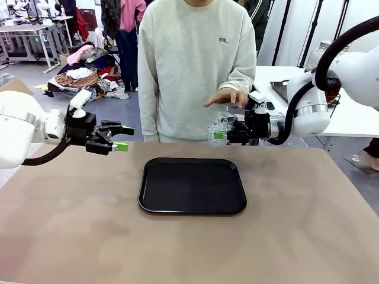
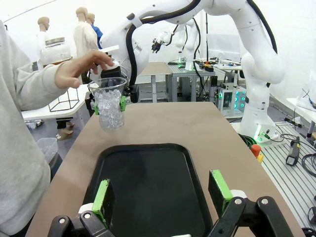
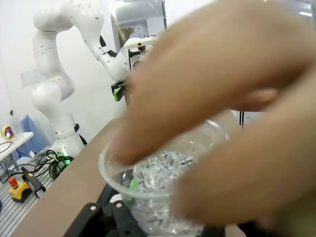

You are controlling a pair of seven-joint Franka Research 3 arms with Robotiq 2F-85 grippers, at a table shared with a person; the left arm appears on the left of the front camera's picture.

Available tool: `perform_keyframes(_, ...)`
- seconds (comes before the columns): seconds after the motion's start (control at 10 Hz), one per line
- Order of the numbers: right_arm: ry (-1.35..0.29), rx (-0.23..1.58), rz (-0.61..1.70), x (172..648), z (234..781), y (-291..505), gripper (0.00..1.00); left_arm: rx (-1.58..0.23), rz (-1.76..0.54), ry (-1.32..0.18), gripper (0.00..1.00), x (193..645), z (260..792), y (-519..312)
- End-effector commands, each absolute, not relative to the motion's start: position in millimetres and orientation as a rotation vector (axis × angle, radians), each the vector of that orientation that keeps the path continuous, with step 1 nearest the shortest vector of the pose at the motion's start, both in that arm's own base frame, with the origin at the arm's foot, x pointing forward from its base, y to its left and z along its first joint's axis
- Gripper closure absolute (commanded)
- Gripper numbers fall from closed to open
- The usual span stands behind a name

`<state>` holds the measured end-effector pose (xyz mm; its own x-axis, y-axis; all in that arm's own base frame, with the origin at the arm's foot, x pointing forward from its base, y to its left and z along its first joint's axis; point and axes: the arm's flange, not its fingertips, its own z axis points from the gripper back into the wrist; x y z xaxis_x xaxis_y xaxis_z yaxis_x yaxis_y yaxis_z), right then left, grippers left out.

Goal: Pour the drink into the iced cup.
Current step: Open the gripper to release the iced cup you were holding.

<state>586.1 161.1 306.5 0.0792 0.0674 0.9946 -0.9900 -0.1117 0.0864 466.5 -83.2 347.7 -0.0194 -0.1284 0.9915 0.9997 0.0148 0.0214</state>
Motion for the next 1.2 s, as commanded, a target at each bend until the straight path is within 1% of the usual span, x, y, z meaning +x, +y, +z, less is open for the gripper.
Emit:
perform_keyframes(0.0,-1.049,1.281,1.263,587.0,309.5,161.2,0.42,-1.093,-1.272,-1.138,0.0,465.7,348.8,-83.1)
perform_keyframes(1.1,-1.049,1.281,1.263,587.0,309.5,161.2,0.42,-1.093,-1.272,-1.138,0.0,465.7,348.8,-83.1)
